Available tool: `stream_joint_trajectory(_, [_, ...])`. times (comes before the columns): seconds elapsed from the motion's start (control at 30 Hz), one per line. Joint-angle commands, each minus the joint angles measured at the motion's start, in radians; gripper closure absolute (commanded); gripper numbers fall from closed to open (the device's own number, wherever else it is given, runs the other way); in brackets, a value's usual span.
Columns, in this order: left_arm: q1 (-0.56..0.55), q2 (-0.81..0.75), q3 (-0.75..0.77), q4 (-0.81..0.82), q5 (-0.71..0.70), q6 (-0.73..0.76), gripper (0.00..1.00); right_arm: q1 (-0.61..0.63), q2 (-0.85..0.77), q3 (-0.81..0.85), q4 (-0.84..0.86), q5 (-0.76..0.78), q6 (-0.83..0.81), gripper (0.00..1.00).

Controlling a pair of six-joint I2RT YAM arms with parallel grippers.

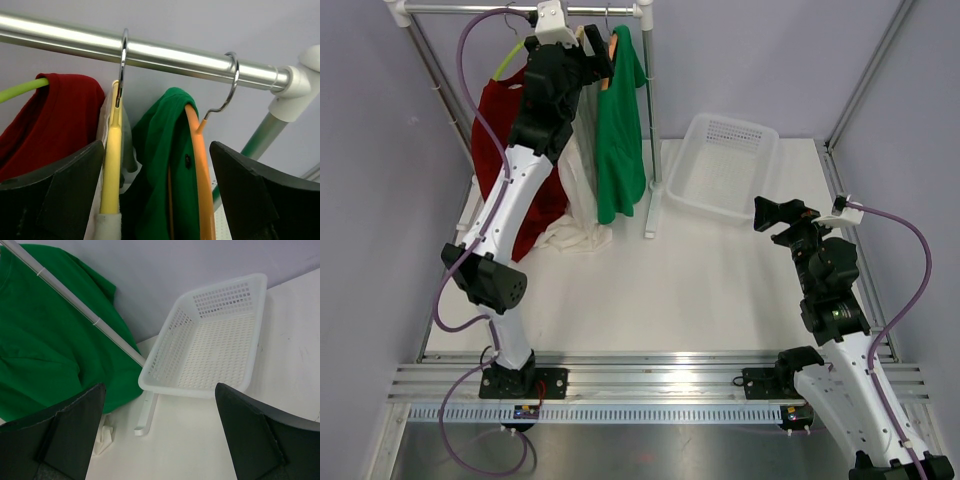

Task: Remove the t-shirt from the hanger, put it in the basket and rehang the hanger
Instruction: Grab a hanger with a tshirt on it with the left arm

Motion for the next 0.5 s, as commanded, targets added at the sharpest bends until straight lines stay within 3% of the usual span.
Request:
stream_joint_trajectory(0.0, [-0.001, -0.020, 0.025, 0.023, -0.082, 0.042, 0.11, 0.004, 0.000, 0.020, 0.046, -0.005, -0.018, 0.00])
stream_joint_trajectory(0.3, [0.030, 0.023, 0.091, -0.055, -0.102, 0.017, 0.33, 0.002, -0.003, 0.020, 0.042, -0.005, -0.021, 0.01])
stream_joint_trajectory(0.47, [0.061, 0.039, 0.131, -0.132, -0.077, -0.007, 0.36, 0.002, 0.000, 0.020, 0.046, -0.010, -0.018, 0.01])
